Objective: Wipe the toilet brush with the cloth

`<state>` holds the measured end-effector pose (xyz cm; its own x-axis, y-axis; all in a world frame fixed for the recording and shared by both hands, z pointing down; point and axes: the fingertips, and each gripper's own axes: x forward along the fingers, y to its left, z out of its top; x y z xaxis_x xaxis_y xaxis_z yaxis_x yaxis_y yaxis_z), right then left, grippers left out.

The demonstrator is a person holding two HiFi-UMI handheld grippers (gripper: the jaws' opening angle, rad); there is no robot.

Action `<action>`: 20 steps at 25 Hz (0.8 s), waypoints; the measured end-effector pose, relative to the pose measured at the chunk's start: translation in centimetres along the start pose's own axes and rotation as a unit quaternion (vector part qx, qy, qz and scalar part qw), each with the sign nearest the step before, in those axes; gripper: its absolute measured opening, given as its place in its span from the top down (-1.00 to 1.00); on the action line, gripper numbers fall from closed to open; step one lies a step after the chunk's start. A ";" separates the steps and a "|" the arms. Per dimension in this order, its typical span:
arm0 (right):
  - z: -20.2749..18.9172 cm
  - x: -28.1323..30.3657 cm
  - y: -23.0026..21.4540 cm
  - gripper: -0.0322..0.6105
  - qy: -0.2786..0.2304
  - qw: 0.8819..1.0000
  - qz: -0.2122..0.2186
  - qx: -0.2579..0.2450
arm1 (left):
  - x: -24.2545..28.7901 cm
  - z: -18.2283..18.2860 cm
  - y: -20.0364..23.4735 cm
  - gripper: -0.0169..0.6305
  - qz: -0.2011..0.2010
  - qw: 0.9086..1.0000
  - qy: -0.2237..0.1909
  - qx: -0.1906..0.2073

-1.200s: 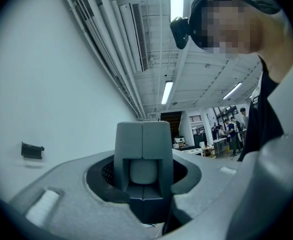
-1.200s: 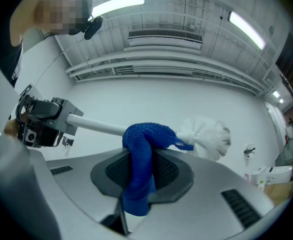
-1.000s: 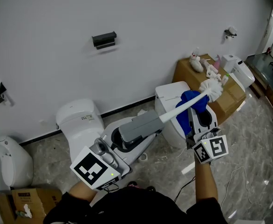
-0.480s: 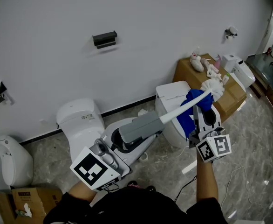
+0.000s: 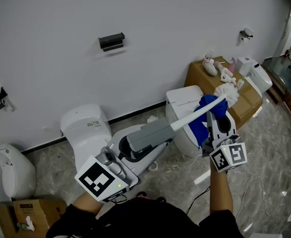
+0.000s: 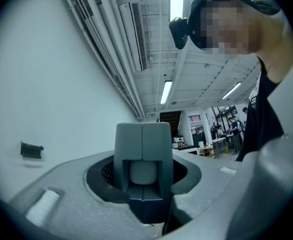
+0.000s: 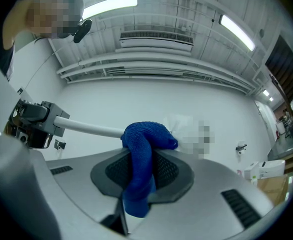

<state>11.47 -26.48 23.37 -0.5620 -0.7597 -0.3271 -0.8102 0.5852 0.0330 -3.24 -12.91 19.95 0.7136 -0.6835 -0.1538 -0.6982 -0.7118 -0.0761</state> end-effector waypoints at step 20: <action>-0.6 -0.4 0.7 0.64 0.008 1.000 -0.003 0.015 | -0.1 0.2 0.0 0.44 0.003 1.000 0.000 0.003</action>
<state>10.97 -25.95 24.08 -0.5604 -0.7671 -0.3124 -0.8081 0.5890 0.0034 -3.33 -12.80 19.72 0.7092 -0.6880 -0.1542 -0.7030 -0.7067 -0.0800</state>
